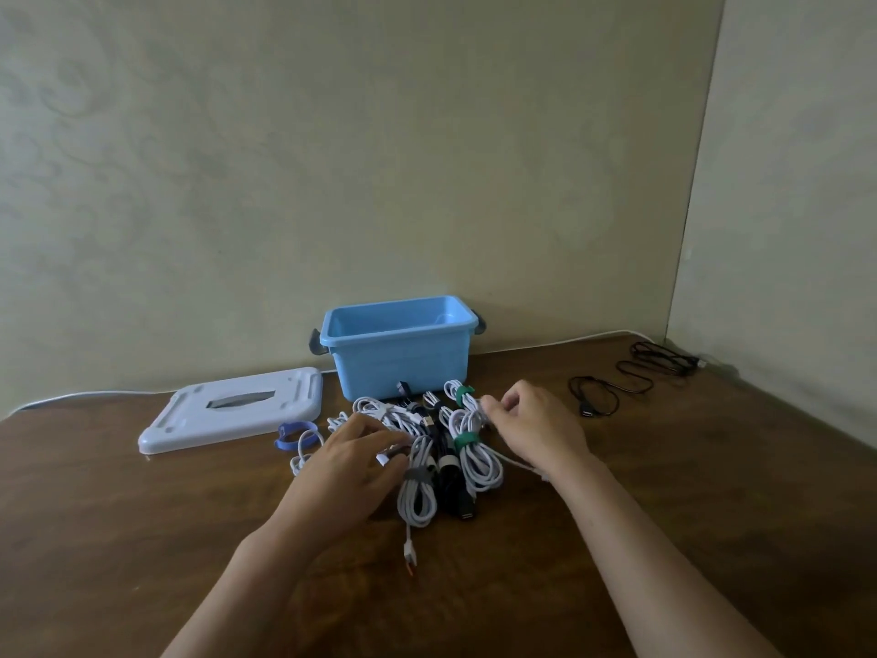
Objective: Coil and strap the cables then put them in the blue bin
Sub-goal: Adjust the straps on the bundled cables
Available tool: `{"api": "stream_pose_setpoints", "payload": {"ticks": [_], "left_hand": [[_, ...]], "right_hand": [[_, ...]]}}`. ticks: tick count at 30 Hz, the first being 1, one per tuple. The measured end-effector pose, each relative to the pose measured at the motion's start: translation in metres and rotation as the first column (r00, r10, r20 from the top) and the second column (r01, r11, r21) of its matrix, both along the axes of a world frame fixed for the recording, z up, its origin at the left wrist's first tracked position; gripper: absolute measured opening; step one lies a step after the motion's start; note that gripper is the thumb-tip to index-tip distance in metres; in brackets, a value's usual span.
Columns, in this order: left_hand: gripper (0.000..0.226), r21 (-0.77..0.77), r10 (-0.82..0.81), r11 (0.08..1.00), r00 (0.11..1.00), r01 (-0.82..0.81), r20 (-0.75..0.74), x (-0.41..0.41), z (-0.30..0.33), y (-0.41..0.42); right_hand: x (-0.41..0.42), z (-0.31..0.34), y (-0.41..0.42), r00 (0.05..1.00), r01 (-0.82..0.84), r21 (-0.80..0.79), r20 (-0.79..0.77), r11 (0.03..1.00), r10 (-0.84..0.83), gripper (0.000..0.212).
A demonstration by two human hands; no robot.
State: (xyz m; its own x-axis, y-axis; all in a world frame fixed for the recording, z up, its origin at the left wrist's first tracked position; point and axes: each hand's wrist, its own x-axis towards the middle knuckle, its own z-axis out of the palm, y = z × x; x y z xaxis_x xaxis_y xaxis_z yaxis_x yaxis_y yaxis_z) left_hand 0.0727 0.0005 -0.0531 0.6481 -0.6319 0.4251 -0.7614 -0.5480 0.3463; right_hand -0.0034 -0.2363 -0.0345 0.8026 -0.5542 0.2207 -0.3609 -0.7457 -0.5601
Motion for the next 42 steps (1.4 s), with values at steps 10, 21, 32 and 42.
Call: {"api": "stream_pose_setpoints", "payload": {"ticks": [10,21,32,42], "left_hand": [[0.031,-0.057,-0.025,0.998,0.999,0.027,0.039,0.0,0.001,0.001],[0.033,-0.069,-0.007,0.998,1.0,0.008,0.014,-0.006,0.009,0.0],[0.034,-0.184,-0.004,0.983,0.996,-0.012,-0.088,-0.014,0.016,-0.002],[0.02,-0.631,-0.268,0.774,0.878,-0.049,-0.397,-0.023,0.032,-0.001]], "right_hand": [[-0.012,-0.007,-0.075,0.927,0.247,-0.094,-0.268,0.964,-0.263,0.052],[-0.011,-0.015,-0.077,0.93,0.325,-0.118,-0.142,0.938,-0.34,0.02],[-0.012,0.016,-0.007,0.881,-0.373,0.304,0.412,0.877,0.232,0.031],[-0.009,0.009,0.079,0.722,-0.674,0.262,0.432,0.691,0.54,0.048]]}}
